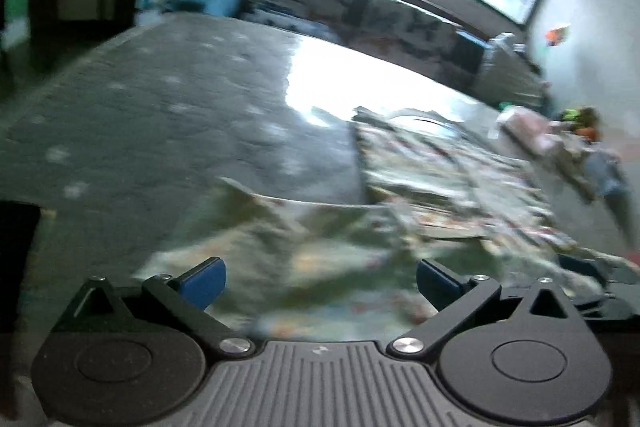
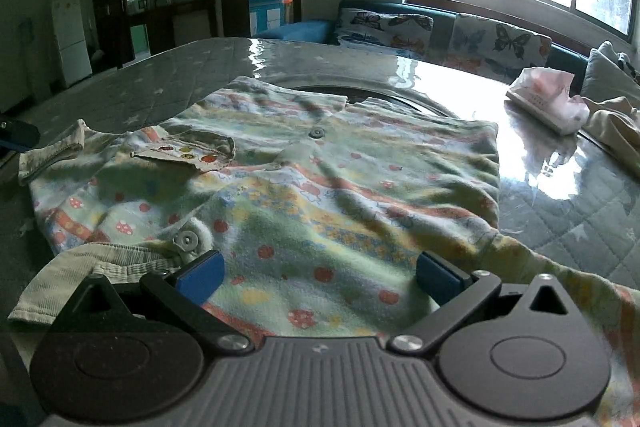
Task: Fold clothes
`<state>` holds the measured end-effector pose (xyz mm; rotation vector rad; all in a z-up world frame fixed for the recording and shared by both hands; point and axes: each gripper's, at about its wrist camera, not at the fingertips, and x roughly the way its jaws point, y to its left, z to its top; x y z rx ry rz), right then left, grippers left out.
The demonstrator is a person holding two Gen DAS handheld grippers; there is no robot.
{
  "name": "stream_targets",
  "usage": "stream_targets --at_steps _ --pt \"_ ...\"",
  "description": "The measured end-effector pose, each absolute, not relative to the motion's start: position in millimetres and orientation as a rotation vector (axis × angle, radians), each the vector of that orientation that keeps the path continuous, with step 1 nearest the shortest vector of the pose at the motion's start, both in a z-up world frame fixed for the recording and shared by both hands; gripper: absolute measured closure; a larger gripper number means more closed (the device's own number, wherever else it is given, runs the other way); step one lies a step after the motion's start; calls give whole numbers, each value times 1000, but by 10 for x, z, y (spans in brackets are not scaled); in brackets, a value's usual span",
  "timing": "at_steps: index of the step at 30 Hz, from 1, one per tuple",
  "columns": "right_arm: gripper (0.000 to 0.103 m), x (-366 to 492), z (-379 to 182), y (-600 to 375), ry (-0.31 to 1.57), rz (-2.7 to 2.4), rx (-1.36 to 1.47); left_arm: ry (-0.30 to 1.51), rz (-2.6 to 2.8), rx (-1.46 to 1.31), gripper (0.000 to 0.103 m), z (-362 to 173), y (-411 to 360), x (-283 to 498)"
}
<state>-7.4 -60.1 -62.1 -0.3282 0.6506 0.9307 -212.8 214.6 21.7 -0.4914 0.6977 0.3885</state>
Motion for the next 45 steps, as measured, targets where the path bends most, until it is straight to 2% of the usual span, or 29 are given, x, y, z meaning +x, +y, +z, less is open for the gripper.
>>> stream_targets --at_steps 15,34,45 --pt "0 -74 -622 -606 650 931 -326 731 289 -585 0 24 2161 -1863" --pt "0 -77 -623 -609 650 931 -325 655 719 -521 0 -12 2890 -2067" --pt "0 -72 -625 -608 651 932 -325 746 911 -399 0 6 2977 -1936"
